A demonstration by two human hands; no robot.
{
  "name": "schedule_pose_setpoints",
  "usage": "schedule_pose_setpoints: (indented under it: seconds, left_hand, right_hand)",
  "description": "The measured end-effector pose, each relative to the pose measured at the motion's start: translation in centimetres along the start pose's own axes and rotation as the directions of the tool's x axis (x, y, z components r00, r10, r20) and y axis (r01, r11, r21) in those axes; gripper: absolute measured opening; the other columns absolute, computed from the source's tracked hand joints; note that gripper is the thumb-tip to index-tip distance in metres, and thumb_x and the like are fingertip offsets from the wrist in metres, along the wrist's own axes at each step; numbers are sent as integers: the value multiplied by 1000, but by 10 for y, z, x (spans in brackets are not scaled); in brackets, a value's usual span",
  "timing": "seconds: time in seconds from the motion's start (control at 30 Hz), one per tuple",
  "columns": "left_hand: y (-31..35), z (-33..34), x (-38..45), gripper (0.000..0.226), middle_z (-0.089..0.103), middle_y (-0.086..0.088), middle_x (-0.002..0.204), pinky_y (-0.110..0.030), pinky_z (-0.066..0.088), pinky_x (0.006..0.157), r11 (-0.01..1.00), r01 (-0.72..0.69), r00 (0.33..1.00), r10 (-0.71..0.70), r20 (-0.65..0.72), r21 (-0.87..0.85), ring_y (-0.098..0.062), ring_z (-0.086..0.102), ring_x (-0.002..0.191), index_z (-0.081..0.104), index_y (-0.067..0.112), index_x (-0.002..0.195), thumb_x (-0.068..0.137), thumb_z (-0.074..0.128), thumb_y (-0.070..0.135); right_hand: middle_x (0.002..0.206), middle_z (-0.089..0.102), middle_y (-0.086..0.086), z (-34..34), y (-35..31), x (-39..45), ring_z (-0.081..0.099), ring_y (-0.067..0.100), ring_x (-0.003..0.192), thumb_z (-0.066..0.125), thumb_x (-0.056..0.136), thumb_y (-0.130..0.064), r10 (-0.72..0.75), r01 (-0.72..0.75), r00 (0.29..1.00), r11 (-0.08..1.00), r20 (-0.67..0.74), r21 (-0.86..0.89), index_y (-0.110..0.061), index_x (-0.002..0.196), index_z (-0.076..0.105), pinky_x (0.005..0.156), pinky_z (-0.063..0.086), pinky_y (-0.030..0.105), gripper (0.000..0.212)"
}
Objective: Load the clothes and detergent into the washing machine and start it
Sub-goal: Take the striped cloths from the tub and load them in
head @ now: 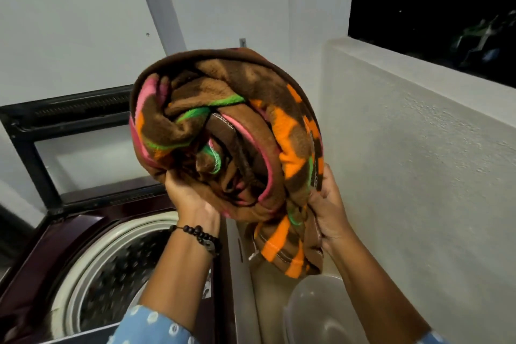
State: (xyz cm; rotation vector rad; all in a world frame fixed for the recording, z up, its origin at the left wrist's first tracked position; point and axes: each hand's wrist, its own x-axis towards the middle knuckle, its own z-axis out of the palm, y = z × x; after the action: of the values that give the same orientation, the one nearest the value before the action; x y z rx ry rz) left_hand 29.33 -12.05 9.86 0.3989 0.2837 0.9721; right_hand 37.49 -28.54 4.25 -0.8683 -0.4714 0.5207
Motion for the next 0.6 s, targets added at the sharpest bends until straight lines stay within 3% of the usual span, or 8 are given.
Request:
schedule_pose_setpoints:
  seconds: [0.2, 0.33, 0.43, 0.6]
  left_hand:
    - [-2, -11, -10, 50, 59, -15, 134, -51, 41, 107, 999, 15, 999, -14, -31, 32, -37, 55, 123, 55, 13, 136, 99, 33, 39]
    - [-4, -20, -24, 46, 61, -20, 128, -53, 42, 106, 994, 29, 997, -21, -80, 107, -38, 56, 121, 59, 4, 125, 96, 36, 33]
    - [-4, -35, -34, 53, 59, -24, 130, -52, 46, 103, 965, 62, 995, -39, -93, 254, -38, 60, 117, 51, -1, 135, 94, 44, 32]
    - [31, -84, -42, 92, 54, -10, 142, -54, 36, 111, 881, 72, 992, -113, 61, 468, -29, 51, 131, 40, 16, 146, 69, 79, 48]
  right_hand:
    - [113, 71, -2, 28, 11, -9, 65, 17, 110, 97, 30, -48, 39, -34, 998, 996, 59, -83, -22, 125, 50, 83, 55, 29, 109]
    - [123, 67, 6, 48, 21, -4, 62, 24, 117, 95, 43, -47, -48, 49, 999, 976, 7, -214, -12, 130, 53, 98, 50, 46, 102]
    - [126, 65, 6, 55, 25, 5, 61, 24, 118, 92, 51, -46, -134, 107, 987, 957, -86, -269, -15, 133, 52, 99, 48, 52, 96]
    - [116, 69, 6, 58, 27, 20, 67, 23, 107, 81, 55, -24, -230, 162, 955, 932, -186, -324, -12, 130, 55, 93, 54, 47, 79]
